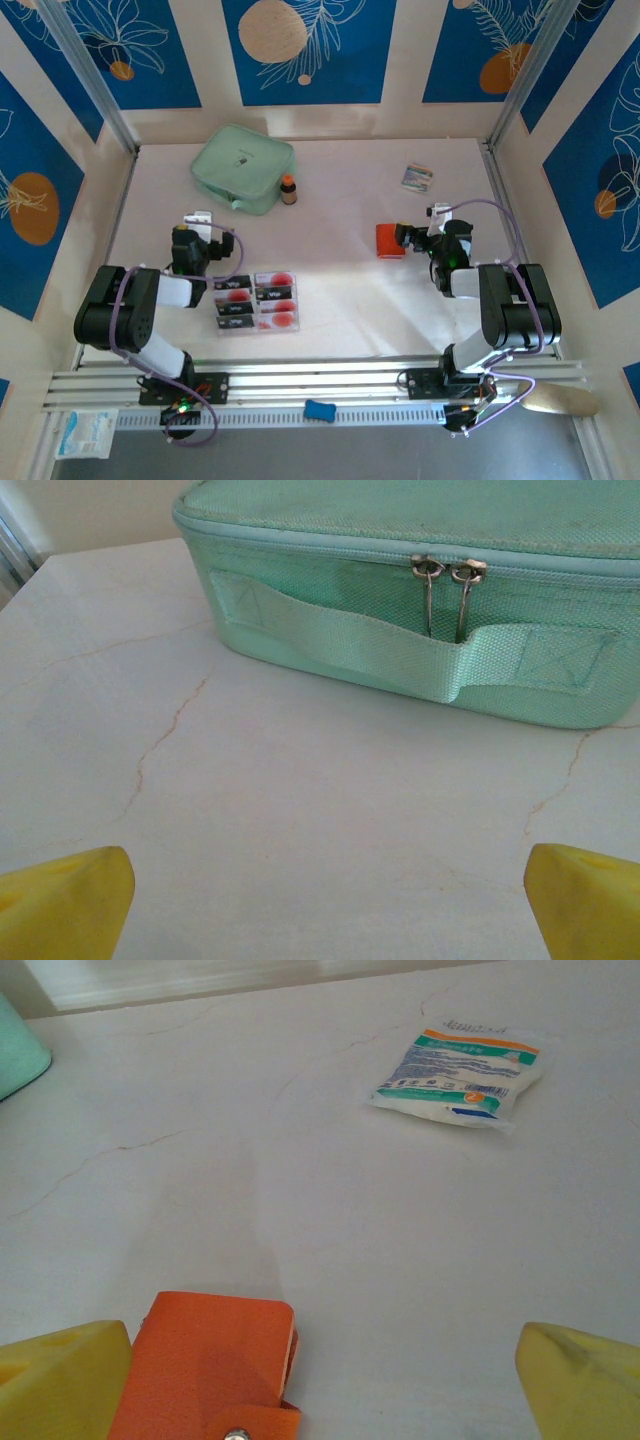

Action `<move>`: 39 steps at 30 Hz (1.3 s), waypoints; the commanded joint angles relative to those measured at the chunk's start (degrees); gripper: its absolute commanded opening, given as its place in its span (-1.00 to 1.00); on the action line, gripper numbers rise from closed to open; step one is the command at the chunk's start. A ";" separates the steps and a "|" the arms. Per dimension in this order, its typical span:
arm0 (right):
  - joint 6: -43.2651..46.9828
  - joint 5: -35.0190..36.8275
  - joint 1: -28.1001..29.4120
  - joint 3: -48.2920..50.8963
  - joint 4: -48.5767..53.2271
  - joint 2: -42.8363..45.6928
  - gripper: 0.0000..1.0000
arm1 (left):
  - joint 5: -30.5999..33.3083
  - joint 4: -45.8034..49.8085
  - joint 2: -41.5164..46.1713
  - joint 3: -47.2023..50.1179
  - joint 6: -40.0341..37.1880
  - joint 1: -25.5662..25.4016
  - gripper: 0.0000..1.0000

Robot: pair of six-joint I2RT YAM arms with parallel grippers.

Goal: Put the credit cards into the card holder

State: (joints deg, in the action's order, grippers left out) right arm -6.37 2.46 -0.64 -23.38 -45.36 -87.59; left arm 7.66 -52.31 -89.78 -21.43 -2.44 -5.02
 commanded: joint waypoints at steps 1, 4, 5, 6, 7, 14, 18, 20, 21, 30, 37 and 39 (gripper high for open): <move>0.48 -1.66 -0.61 -0.88 -0.20 0.32 0.98 | -1.42 -1.63 0.30 0.31 0.65 0.78 1.00; 0.48 -1.75 -0.64 -0.60 -0.60 0.49 0.98 | -0.14 -1.67 0.62 0.26 1.13 0.79 1.00; 0.20 -1.35 -0.61 -0.69 -0.50 0.76 0.98 | 0.52 -1.44 0.72 0.30 1.35 0.71 1.00; -0.16 -0.89 -0.71 -1.03 1.01 1.73 0.98 | 1.17 -1.47 0.87 0.25 1.50 0.76 1.00; -0.55 -0.62 -0.97 -1.64 3.18 3.37 0.98 | 2.30 -0.87 1.36 0.17 1.96 0.71 1.00; -6.42 4.25 -2.06 -7.85 21.76 14.56 0.98 | 10.12 13.91 9.73 -4.15 4.63 0.73 1.00; -24.47 8.85 -4.94 -14.87 39.84 20.18 0.98 | 17.33 27.46 17.55 -9.04 6.95 0.84 1.00; -30.80 2.06 -8.37 -17.25 46.08 21.92 0.98 | 19.42 36.06 21.40 -12.71 10.05 0.76 1.00; -31.65 -3.48 -9.82 -17.88 46.92 22.55 0.98 | 19.73 42.17 23.25 -15.11 12.30 0.80 1.00; -23.37 -11.58 8.35 -21.00 62.32 27.05 0.96 | 4.76 86.01 32.03 -27.94 38.61 0.75 1.00; -22.97 0.31 33.12 -16.93 67.98 28.97 0.91 | -7.75 92.51 41.32 -20.43 46.46 0.76 1.00; -24.31 3.60 40.09 -15.69 67.48 28.50 0.91 | -10.79 93.75 43.39 -18.64 47.32 0.70 1.00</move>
State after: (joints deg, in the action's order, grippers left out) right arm -30.09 -0.36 33.52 -40.99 18.00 -59.33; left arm 4.32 35.57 -48.86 -41.82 40.25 -4.75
